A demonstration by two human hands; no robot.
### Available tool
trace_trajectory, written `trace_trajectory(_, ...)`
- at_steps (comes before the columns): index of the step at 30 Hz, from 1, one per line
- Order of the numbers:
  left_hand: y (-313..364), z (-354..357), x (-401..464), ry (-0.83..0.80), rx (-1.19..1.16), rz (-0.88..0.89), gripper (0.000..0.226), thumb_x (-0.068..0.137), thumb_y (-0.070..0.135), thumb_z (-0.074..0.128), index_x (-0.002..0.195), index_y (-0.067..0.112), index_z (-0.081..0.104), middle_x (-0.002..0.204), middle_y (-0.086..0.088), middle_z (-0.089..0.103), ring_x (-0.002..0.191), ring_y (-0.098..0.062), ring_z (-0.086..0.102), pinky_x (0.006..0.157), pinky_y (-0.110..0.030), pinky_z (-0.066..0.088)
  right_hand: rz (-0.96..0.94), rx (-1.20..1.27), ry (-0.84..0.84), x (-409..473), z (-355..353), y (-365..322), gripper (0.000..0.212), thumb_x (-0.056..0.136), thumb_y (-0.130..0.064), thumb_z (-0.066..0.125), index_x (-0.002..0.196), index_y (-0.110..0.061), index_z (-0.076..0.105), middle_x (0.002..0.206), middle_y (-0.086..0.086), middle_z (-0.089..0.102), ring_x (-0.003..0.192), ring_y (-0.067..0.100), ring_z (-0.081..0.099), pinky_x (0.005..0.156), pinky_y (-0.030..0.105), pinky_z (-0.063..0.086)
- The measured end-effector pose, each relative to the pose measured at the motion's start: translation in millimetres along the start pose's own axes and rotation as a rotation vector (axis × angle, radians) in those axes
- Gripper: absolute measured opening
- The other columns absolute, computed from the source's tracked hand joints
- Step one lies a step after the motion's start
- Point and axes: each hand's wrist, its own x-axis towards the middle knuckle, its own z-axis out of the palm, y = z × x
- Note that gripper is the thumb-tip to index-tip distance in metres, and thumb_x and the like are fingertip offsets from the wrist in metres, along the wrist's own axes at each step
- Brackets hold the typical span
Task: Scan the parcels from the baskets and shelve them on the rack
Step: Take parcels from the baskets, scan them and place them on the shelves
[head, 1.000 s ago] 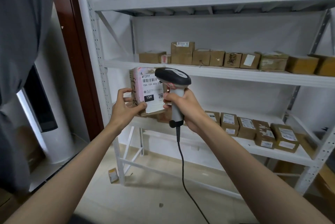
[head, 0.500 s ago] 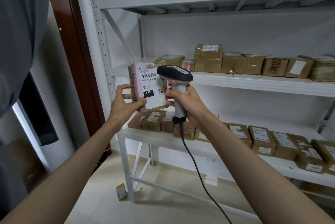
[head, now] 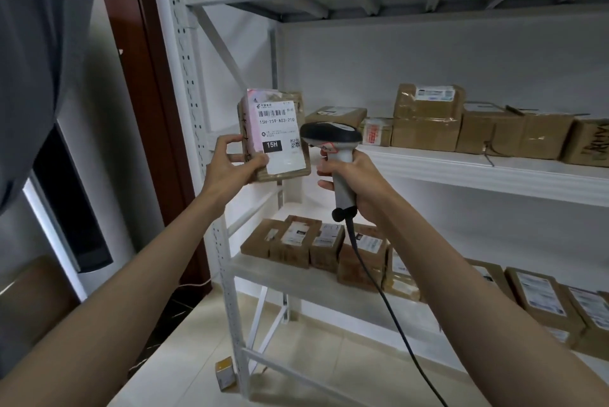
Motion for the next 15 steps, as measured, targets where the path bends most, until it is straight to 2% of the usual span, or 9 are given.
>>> trace_trajectory(4,3,16,53,0.055,-0.065,-0.091,0.045,0.088,0.038,0.073,0.126,0.033,0.050,0.101,0.001,0.066,0.091,-0.018,0.069,0.075,-0.028,0.057,0.022,0.004,-0.007,36,-16,12,0.028,0.089,0.001,0.069,0.112,-0.015,0.064,0.109,0.006,0.070,0.101,0.021,0.068,0.084,0.033,0.062)
trace_trajectory(8,4,28,102,0.087,-0.111,-0.161,0.039,0.092,0.043,0.063,0.125,0.026,0.052,0.110,0.003,0.065,0.089,-0.019,0.067,0.079,-0.033,0.054,0.030,-0.001,-0.004,60,-34,22,0.035,0.089,0.002,0.069,0.122,-0.007,0.062,0.111,0.007,0.070,0.103,0.023,0.067,0.083,0.034,0.062)
trace_trajectory(13,7,40,149,0.079,-0.075,-0.260,0.045,0.093,0.049,0.055,0.128,0.020,0.052,0.111,-0.003,0.064,0.096,-0.021,0.062,0.075,-0.032,0.047,0.035,0.007,-0.028,74,-45,29,0.037,0.090,0.002,0.069,0.126,0.000,0.061,0.107,0.009,0.068,0.099,0.022,0.065,0.084,0.033,0.061)
trace_trajectory(15,6,44,164,0.062,-0.061,-0.298,0.038,0.095,0.047,0.053,0.118,0.017,0.057,0.099,-0.002,0.066,0.086,-0.019,0.062,0.069,-0.028,0.046,0.039,0.005,-0.044,79,-45,31,0.039,0.091,0.002,0.068,0.128,0.001,0.059,0.110,0.011,0.067,0.098,0.021,0.065,0.084,0.034,0.061)
